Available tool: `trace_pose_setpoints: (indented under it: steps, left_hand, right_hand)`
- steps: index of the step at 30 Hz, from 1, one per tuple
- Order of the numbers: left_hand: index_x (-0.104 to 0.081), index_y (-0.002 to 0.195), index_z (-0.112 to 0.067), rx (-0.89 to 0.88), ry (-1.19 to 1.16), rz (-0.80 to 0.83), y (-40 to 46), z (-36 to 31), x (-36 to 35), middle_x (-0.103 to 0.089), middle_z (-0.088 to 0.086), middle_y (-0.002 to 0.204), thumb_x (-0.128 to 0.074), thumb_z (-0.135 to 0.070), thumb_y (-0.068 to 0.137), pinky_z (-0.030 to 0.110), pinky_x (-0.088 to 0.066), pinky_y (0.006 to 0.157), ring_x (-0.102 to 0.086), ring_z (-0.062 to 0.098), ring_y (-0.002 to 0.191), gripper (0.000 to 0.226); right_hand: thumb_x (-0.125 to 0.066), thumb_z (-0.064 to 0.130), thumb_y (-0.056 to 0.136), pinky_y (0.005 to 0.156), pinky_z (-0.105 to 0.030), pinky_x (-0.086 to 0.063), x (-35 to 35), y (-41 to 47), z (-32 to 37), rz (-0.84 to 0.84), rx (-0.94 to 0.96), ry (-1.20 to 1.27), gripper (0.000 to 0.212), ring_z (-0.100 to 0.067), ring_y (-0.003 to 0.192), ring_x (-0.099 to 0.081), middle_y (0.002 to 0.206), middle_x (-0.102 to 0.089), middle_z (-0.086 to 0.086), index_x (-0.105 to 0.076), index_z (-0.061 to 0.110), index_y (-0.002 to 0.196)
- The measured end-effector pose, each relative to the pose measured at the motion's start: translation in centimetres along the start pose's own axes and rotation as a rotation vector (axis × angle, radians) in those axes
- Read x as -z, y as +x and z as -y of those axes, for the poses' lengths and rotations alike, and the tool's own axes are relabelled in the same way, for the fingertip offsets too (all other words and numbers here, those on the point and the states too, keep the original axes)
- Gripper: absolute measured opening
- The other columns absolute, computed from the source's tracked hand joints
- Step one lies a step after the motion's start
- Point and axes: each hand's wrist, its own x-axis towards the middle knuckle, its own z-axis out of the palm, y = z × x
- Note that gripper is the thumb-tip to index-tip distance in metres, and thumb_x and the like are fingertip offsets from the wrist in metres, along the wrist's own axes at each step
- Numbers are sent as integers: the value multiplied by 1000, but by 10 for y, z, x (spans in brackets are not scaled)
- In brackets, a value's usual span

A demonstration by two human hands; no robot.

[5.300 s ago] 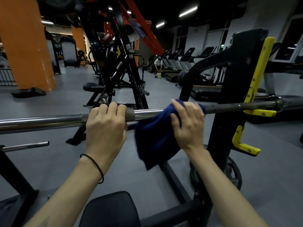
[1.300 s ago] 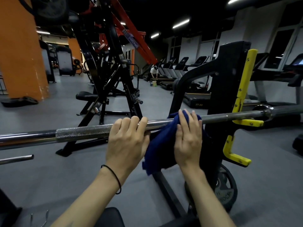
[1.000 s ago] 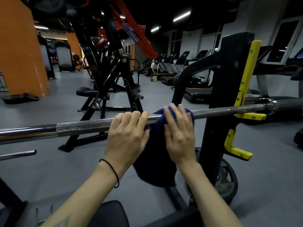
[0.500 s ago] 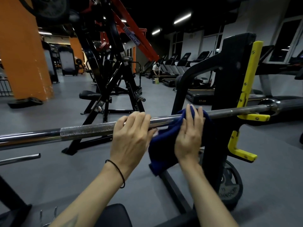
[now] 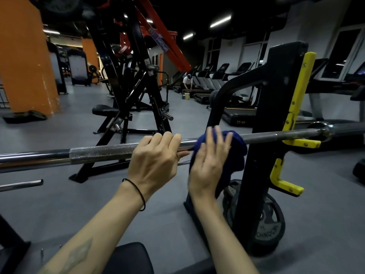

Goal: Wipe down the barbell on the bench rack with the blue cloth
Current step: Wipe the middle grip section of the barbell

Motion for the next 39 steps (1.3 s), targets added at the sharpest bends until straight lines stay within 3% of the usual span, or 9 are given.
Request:
trace_pose_setpoints:
  steps: [5, 8, 11, 15, 17, 23, 29, 35, 39]
  left_hand:
    - [-65, 92, -14, -29, -51, 151, 8, 6, 8, -59, 3, 74, -43, -44, 102, 37, -36, 56, -56, 26, 62, 38]
    - [-62, 85, -21, 50, -78, 310, 24, 3, 23, -61, -3, 69, -33, -52, 98, 32, -31, 52, -56, 23, 58, 45]
    - [-62, 94, -27, 143, -88, 408, 34, 3, 27, -67, -1, 79, -33, -57, 99, 34, -30, 62, -56, 24, 69, 42]
    - [-59, 79, -23, 111, -99, 328, 26, 0, 23, -66, 1, 73, -35, -50, 100, 33, -28, 54, -64, 29, 66, 42]
    - [-62, 86, -19, 90, -92, 251, 17, -3, 18, -63, 1, 76, -34, -44, 103, 35, -28, 56, -59, 29, 66, 41]
    - [-60, 124, -10, 26, -33, 127, 0, -7, 11, -59, 5, 100, -36, -31, 107, 40, -38, 68, -52, 28, 81, 36]
    - [-62, 127, -10, -10, -109, 77, -3, -6, 12, -63, 5, 100, -43, -31, 103, 41, -41, 70, -56, 27, 82, 38]
    - [-64, 122, -11, 35, -129, 52, -3, -10, 11, -63, 4, 96, -49, -32, 98, 40, -41, 70, -56, 26, 79, 35]
    - [-63, 124, -11, 19, -131, 59, -3, -8, 11, -63, 5, 98, -52, -33, 97, 40, -41, 72, -57, 27, 82, 37]
  right_hand:
    - [-38, 25, 111, 127, -51, -19, 32, 16, -29, 241, 444, -179, 45, -26, 155, -30, 158, -47, -8, -49, 11, 152]
    - [-33, 36, 111, 130, -43, -13, 46, 44, -50, 119, 197, -170, 48, -23, 152, -34, 154, -52, -6, -54, 13, 148]
    - [-32, 34, 110, 130, -44, -7, 20, 33, -22, -29, -76, -78, 48, -22, 154, -28, 150, -54, -5, -60, 10, 141]
    - [-41, 28, 109, 129, -48, -12, 20, 8, -11, 159, 338, -147, 43, -30, 151, -35, 151, -54, -8, -57, 13, 146]
    - [-44, 33, 108, 127, -50, -20, 42, 26, -37, 223, 506, -270, 46, -30, 149, -38, 153, -52, -8, -53, 16, 150]
    - [-34, 30, 110, 127, -56, -15, 17, 17, -18, 1, 13, -99, 45, -27, 157, -19, 157, -46, -7, -58, 16, 146]
    - [-41, 26, 110, 126, -54, -21, 44, 23, -44, 210, 475, -274, 44, -30, 153, -31, 158, -47, -9, -49, 17, 153]
    - [-37, 27, 109, 129, -49, -12, 17, 10, -8, 21, 16, -72, 44, -27, 158, -18, 159, -45, -6, -57, 15, 147]
    - [-41, 23, 109, 128, -51, -17, 32, 10, -22, 206, 458, -212, 44, -31, 154, -31, 157, -48, -10, -52, 15, 151]
